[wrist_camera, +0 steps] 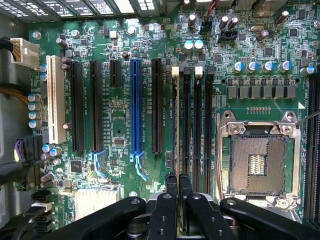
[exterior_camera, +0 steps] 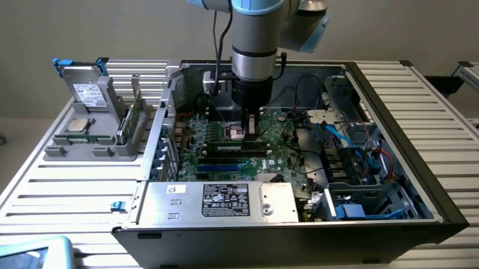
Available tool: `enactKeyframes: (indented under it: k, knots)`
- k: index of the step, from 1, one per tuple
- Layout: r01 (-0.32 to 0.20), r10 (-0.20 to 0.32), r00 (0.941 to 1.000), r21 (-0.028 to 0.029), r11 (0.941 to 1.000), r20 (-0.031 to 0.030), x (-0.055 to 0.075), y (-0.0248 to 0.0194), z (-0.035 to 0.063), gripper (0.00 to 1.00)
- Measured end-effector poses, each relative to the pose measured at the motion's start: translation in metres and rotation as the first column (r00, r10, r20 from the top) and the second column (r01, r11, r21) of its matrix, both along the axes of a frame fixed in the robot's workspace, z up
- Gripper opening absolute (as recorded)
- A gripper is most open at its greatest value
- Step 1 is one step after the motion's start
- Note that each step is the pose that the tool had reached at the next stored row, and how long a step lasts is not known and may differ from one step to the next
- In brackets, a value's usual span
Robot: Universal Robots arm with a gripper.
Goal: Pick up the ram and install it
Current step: 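Insert the ram into the slot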
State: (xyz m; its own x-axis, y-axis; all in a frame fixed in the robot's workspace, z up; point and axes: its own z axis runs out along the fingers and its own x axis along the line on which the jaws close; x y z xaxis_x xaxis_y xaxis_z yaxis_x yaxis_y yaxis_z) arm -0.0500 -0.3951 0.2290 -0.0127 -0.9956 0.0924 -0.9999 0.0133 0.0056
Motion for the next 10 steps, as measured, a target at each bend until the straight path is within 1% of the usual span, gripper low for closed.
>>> enactKeyframes:
  k: [10]
  knots:
    - [0.0, 0.0, 1.0, 0.0, 1.0, 0.0001, -0.0008, -0.0005, -0.0004, 0.14]
